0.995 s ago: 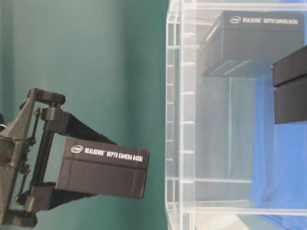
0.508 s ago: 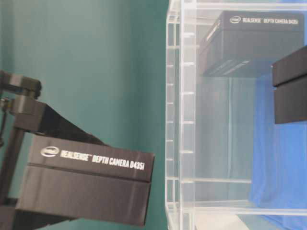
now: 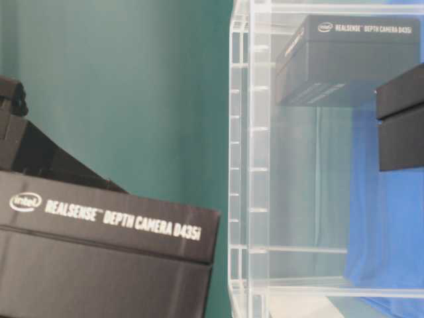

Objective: Take the box out of the case with the right arm.
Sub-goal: 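Carry the box forward and lower it left of the first box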

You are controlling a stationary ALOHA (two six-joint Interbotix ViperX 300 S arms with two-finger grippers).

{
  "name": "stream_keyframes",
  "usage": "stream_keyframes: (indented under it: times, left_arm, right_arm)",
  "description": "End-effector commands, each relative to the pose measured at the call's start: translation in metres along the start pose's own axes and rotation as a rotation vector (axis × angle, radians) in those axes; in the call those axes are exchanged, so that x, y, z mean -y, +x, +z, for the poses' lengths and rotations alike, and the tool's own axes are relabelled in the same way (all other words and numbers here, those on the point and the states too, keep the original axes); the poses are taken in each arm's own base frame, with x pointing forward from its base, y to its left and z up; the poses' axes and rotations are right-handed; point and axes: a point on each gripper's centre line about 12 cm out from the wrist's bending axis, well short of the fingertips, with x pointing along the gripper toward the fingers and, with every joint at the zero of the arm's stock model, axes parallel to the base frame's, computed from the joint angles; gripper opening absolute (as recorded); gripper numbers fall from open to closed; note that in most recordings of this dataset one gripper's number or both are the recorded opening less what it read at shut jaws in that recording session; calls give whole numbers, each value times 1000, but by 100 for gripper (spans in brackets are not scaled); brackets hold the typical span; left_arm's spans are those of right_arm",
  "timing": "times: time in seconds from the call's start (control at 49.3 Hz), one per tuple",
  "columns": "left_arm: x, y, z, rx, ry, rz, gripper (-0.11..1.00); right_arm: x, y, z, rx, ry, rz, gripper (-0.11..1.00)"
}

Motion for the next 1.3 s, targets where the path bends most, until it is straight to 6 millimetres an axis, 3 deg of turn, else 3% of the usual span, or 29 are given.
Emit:
stream_keyframes:
  times: [0.0,0.365,0.568,1.279]
  left_arm:
    - [1,-2,3,9,1,-2,2]
    - [1,-1,3,5,1,-1,2]
    - [1,-1,3,5,2,0,2]
    - [1,-1,1,8,1,-2,2]
  right_arm:
    - [1,-43,19,-7,39,81,68]
    - [3,-42,19,-4,39,67,68]
    - [0,-28,11,-16,35,47,68]
    - [3,88,-55,-98,131,-83,68]
